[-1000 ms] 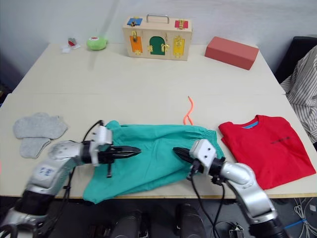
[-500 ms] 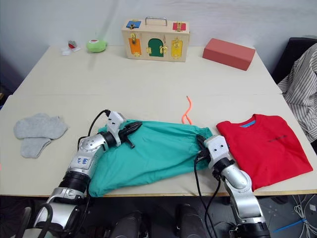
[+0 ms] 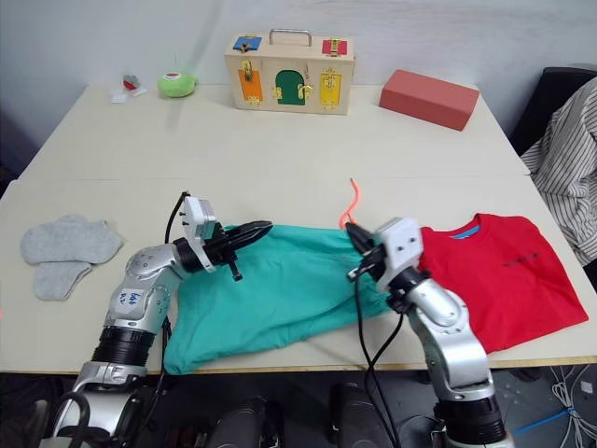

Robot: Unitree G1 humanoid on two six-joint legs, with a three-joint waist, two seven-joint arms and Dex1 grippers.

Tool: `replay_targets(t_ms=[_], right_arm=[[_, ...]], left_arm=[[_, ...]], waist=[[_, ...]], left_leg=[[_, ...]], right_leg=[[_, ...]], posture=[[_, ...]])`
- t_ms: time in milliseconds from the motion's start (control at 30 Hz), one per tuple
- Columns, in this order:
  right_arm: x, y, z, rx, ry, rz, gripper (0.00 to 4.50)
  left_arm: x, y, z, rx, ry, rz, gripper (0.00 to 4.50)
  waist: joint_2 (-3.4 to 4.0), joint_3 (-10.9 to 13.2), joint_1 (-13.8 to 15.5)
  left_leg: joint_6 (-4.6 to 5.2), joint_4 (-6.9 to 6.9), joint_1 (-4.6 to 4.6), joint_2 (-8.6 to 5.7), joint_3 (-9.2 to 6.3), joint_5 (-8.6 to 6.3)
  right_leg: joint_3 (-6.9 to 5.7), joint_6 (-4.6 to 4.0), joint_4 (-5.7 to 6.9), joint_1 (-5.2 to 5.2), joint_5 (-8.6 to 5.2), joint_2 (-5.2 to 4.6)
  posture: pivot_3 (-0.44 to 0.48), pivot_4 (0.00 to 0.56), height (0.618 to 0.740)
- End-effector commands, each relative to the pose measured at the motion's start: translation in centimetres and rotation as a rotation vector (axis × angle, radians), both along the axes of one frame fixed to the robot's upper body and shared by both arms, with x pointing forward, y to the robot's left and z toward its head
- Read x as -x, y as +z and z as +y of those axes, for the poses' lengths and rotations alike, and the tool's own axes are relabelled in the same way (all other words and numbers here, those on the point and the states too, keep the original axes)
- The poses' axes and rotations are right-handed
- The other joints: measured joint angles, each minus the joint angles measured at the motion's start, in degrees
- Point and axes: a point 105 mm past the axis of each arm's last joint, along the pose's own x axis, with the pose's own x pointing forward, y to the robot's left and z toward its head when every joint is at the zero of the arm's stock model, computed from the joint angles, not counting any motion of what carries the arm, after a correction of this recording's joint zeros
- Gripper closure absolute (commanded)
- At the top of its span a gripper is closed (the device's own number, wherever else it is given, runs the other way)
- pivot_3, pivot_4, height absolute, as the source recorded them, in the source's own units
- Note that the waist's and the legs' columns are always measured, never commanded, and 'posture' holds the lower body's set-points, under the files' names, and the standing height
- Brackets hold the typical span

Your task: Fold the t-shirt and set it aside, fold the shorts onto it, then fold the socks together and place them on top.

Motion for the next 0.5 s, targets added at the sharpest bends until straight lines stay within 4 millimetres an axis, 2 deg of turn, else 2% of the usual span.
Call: replay_targets(t_ms=[33, 100, 200, 267, 300, 433, 500], right_arm=[[1.0, -1.6, 1.2, 0.094, 0.018, -0.018, 4.47], [1.1, -2.9, 0.7, 0.137, -0.022, -0.014, 4.47], [1.3, -4.6, -2.0, 0.197, -0.124, 0.003, 4.47], [1.4, -4.9, -3.5, 0.2, -0.162, 0.01, 4.47], [1.4, -4.7, -4.4, 0.179, -0.19, 0.014, 4.47], [4.2, -1.5, -5.0, -0.099, -0.012, 0.048, 4.47], [5.0, -0.5, -5.7, -0.207, -0.011, 0.092, 4.12]], left_arm=[[0.3, -1.9, -0.3, -0.064, 0.017, 0.021, 4.5], [0.2, -3.6, 0.1, -0.08, 0.049, 0.066, 4.5], [0.3, -6.3, 1.7, -0.141, 0.097, 0.088, 4.5], [0.4, -6.6, 2.0, -0.142, 0.096, 0.085, 4.5], [0.4, -6.7, 2.1, -0.138, 0.095, 0.084, 4.5], [0.1, -5.1, 2.3, -0.081, 0.083, 0.012, 4.5], [0.2, -4.2, 2.0, -0.063, 0.049, -0.021, 4.5]], waist=[[0.0, 0.0, 0.0], [0.0, 0.0, 0.0], [0.0, 0.0, 0.0], [0.0, 0.0, 0.0], [-0.01, 0.0, 0.0], [0.01, 0.0, 0.0], [0.01, 0.0, -0.1]], left_leg=[[0.0, 0.0, -0.04, 0.0, 0.01, 0.0], [0.02, 0.01, -0.03, 0.0, 0.01, -0.01], [0.02, 0.0, 0.02, 0.01, 0.0, -0.02], [0.01, -0.01, 0.07, 0.01, 0.0, -0.07], [0.02, -0.02, 0.1, 0.02, 0.0, -0.09], [0.07, -0.04, 0.15, 0.04, -0.05, -0.13], [0.07, -0.06, 0.13, 0.08, -0.1, -0.13]], right_leg=[[0.0, 0.0, -0.02, -0.02, 0.0, 0.0], [0.0, 0.0, -0.04, -0.01, 0.0, 0.0], [-0.01, 0.01, -0.03, 0.0, 0.0, -0.03], [-0.01, 0.0, -0.04, 0.05, 0.0, -0.05], [0.0, 0.01, -0.05, 0.08, 0.0, -0.07], [0.0, 0.0, -0.03, 0.12, 0.0, -0.07], [-0.04, 0.0, -0.04, 0.11, 0.0, -0.05]], posture=[[0.0, 0.15, 0.74], [0.0, 0.15, 0.74], [0.0, 0.15, 0.74], [0.0, 0.15, 0.74], [0.0, 0.15, 0.74], [0.0, 0.15, 0.74], [0.0, 0.15, 0.74]])
